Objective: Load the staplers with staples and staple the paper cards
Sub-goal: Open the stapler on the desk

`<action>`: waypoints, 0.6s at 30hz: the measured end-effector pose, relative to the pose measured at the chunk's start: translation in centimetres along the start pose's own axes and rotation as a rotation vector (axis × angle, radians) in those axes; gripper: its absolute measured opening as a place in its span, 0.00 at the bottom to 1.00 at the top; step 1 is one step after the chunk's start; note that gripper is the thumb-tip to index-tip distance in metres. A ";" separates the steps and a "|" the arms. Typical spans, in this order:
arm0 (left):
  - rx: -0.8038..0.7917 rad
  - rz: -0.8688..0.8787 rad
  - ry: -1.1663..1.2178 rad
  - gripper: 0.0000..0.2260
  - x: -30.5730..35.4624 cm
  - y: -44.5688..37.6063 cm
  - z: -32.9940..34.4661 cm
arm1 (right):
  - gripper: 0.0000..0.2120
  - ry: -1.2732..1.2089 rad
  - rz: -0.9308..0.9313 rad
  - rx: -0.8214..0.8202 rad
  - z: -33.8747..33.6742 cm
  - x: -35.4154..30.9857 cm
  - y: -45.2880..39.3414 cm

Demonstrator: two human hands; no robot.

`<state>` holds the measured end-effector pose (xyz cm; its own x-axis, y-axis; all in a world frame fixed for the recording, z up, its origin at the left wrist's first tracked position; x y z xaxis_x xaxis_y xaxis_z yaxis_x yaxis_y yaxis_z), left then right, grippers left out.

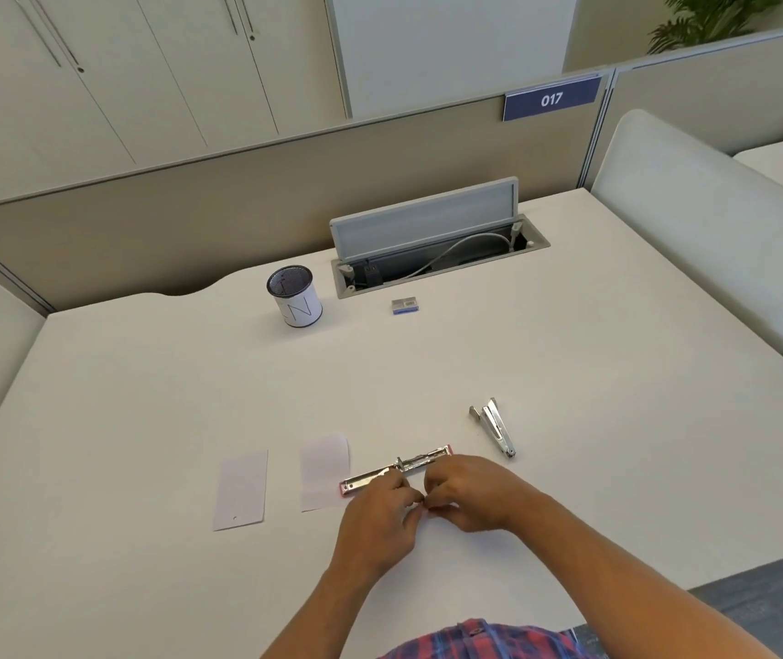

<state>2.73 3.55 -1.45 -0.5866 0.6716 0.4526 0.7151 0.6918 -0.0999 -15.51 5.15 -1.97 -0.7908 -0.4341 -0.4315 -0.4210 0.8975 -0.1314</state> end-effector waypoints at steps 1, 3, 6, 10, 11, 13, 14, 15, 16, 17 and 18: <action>-0.020 -0.004 0.001 0.10 0.1 0.0 0.2 | 0.02 -0.004 0.003 0.007 0.1 0.0 0.0; -0.044 -0.011 0.003 0.10 0.2 0.1 0.5 | 0.02 0.001 0.016 0.013 0.3 0.0 -0.1; -0.036 -0.022 0.026 0.09 0.2 0.4 0.9 | 0.05 0.033 0.033 0.004 0.7 0.2 -0.3; 0.013 -0.047 0.058 0.09 0.2 0.6 0.8 | 0.11 0.015 0.082 0.022 0.8 -0.1 -0.2; 0.039 -0.051 0.070 0.10 0.2 0.6 0.6 | 0.11 -0.015 0.109 0.021 0.7 -0.1 -0.3; 0.120 -0.063 0.111 0.11 0.2 0.4 0.0 | 0.08 -0.077 0.167 0.019 -0.2 -0.2 -0.6; 0.167 -0.068 0.132 0.10 0.2 0.2 -0.4 | 0.08 -0.100 0.195 0.027 -0.7 -0.3 -0.9; 0.214 -0.075 0.155 0.10 0.2 0.0 -1.0 | 0.08 -0.122 0.216 0.046 -1.2 -0.5 -1.2; 0.262 -0.086 0.183 0.09 0.2 -0.3 -1.5 | 0.09 -0.146 0.236 0.069 -1.7 -0.6 -1.6; 0.307 -0.098 0.219 0.09 0.2 -0.6 -2.2 | 0.09 -0.174 0.256 0.092 -2.2 -0.7 -2.0; 0.347 -0.107 0.261 0.09 0.3 -1.0 -2.8 | 0.09 -0.207 0.277 0.114 -2.6 -0.9 -2.5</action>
<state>2.92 2.28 1.23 -0.5029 0.5328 0.6806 0.4594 0.8317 -0.3117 -14.92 3.04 1.05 -0.7565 -0.1585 -0.6345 -0.1417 0.9869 -0.0776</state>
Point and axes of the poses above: each hand's wrist, its own y-axis away from the middle knuckle, its own z-axis out of the palm, x = y × z, the point moved 2 cm from there along -y, towards the middle knuckle, and after that the axes turned 12 degrees about z, right-handed, at the moved point
